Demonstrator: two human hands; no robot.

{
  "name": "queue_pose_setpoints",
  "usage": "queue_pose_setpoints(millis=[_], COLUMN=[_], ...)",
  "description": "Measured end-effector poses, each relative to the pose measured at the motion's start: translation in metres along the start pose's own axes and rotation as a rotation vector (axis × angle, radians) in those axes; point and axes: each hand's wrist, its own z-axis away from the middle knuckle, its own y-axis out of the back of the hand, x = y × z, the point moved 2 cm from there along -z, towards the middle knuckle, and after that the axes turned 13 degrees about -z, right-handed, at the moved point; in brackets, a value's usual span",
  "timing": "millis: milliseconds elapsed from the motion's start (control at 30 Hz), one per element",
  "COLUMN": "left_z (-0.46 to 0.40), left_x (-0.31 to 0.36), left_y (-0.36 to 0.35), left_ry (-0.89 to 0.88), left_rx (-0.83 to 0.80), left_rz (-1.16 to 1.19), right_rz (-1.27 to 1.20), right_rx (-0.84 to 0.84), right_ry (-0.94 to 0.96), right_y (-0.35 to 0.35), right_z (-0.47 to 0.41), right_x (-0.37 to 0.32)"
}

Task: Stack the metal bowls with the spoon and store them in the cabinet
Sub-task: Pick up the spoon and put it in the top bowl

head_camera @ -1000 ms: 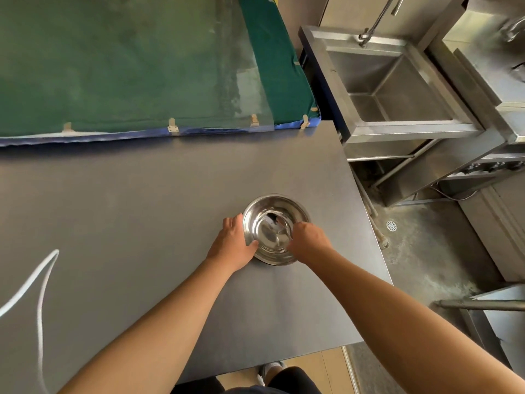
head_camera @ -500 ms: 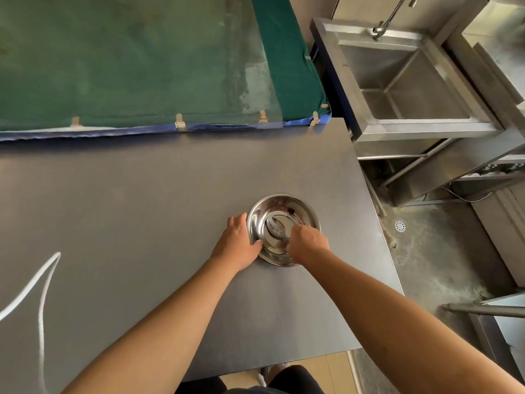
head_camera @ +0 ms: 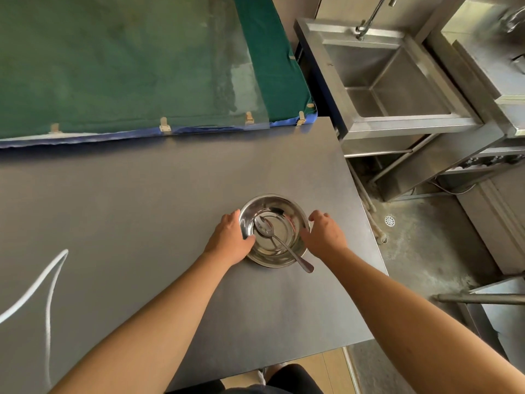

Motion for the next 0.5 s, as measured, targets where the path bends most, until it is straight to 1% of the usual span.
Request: queue_pose_setpoints(millis=[100, 267, 500], left_z=[-0.002, -0.007, -0.009], left_x=[-0.001, 0.001, 0.004], left_y=[-0.001, 0.0, 0.003], left_ry=[0.024, 0.039, 0.061], left_rx=[-0.011, -0.022, -0.031], left_rz=[0.028, 0.026, 0.015], right_rz=[-0.089, -0.268, -0.372], right_rx=[-0.023, -0.125, -0.104], right_ry=[-0.077, -0.206, -0.275], right_y=[-0.005, -0.017, -0.021], right_z=[0.001, 0.005, 0.012], right_x=[0.007, 0.006, -0.003])
